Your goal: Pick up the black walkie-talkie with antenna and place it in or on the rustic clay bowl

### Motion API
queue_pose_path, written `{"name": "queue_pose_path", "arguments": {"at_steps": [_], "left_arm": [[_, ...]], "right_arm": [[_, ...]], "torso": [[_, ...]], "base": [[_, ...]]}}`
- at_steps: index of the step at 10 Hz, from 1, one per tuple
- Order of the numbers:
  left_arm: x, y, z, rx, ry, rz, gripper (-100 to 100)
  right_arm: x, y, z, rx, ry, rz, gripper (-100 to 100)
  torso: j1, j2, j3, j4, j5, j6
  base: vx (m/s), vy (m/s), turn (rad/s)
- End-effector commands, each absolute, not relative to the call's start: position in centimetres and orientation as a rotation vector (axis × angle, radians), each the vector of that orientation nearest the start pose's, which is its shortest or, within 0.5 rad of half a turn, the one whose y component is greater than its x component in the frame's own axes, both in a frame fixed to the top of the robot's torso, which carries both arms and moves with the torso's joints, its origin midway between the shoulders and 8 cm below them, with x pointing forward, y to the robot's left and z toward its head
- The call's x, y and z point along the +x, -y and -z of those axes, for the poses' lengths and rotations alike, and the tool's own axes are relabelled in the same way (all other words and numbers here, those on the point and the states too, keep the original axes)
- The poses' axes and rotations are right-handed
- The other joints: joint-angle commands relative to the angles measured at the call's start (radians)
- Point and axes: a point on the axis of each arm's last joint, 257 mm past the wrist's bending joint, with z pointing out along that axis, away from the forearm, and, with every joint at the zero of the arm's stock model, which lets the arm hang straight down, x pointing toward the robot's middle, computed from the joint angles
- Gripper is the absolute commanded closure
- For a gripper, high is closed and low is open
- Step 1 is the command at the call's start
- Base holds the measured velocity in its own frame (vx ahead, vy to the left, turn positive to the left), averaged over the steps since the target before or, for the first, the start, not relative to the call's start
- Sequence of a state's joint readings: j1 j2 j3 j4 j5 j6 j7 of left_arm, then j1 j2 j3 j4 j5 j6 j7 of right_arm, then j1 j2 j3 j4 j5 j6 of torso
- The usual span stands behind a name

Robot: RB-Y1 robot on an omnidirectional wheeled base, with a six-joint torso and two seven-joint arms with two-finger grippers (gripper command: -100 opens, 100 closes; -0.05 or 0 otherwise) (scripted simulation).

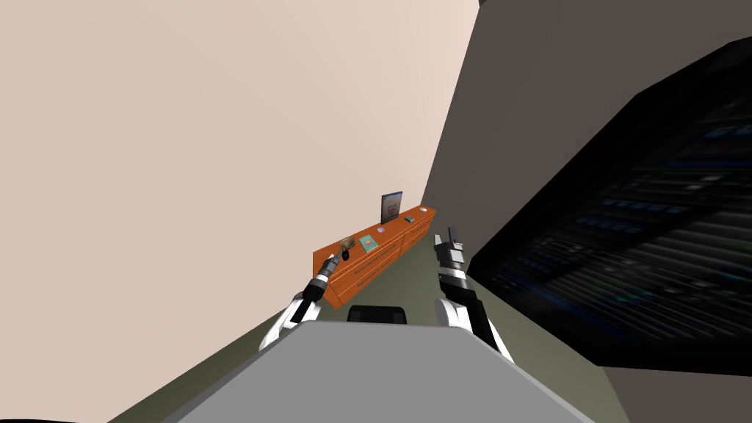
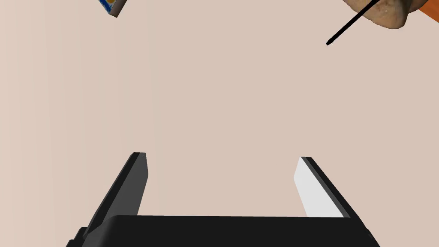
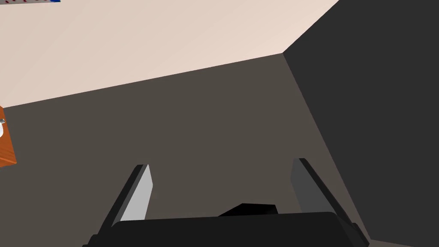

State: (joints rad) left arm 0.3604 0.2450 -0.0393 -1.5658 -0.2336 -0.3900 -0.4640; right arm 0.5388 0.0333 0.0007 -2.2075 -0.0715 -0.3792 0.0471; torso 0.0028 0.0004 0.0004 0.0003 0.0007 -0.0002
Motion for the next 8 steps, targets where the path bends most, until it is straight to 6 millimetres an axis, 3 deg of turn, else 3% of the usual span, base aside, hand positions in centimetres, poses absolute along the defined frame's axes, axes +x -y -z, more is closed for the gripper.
{"name": "queue_pose_path", "arguments": {"at_steps": [1,8], "left_arm": [[41.8,-29.2,31.2,-0.447,-1.574,0.563,-100],[40.7,-31.3,39.3,-0.443,-1.775,0.464,-100]], "right_arm": [[36.7,30.0,4.7,0.892,-0.708,-1.234,0],[36.7,30.1,4.7,0.893,-0.708,-1.234,0]], "torso": [[0.0,0.0,0.0,0.0,0.0,0.0],[-0.002,-0.002,-0.001,0.0,0.0,0.0]], "base": [[-0.012,0.027,-0.023],[0.009,0.01,-0.068]]}}
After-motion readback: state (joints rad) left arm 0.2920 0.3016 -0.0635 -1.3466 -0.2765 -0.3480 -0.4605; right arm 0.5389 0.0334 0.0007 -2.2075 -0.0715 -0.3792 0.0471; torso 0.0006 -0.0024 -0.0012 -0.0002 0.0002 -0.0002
